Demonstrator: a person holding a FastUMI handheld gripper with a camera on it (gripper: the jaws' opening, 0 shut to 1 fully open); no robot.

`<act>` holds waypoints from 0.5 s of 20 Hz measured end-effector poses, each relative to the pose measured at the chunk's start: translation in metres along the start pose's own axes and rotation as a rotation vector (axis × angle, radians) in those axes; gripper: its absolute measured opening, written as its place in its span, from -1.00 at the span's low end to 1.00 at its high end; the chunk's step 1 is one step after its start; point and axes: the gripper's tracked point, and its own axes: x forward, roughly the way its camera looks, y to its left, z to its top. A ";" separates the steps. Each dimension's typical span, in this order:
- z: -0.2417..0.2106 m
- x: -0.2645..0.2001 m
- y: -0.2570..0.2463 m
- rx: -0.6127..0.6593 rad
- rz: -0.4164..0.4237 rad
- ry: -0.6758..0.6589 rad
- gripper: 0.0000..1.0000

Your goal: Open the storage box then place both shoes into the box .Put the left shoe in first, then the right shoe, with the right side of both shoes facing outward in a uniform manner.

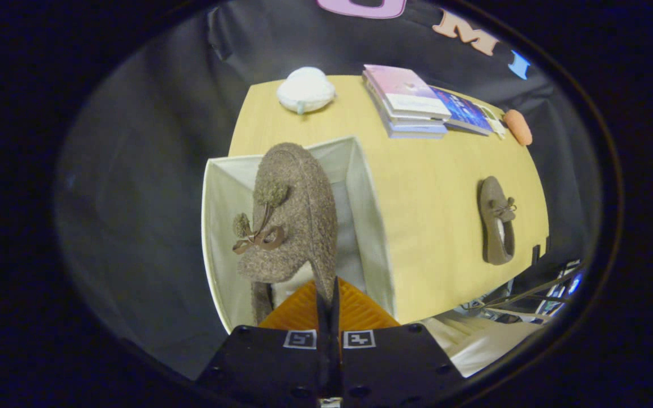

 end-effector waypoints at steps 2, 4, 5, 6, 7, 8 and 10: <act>-0.001 0.014 0.012 -0.004 0.002 0.016 -0.93; -0.002 0.030 0.018 -0.023 -0.007 0.040 -0.93; -0.002 0.039 0.022 -0.035 -0.009 0.051 -0.93; -0.004 0.048 0.028 -0.052 -0.002 0.059 -0.93; -0.004 0.057 0.033 -0.068 0.006 0.071 -0.93; -0.006 0.067 0.037 -0.079 0.019 0.082 -0.93; -0.009 0.084 0.044 -0.089 0.044 0.098 -0.93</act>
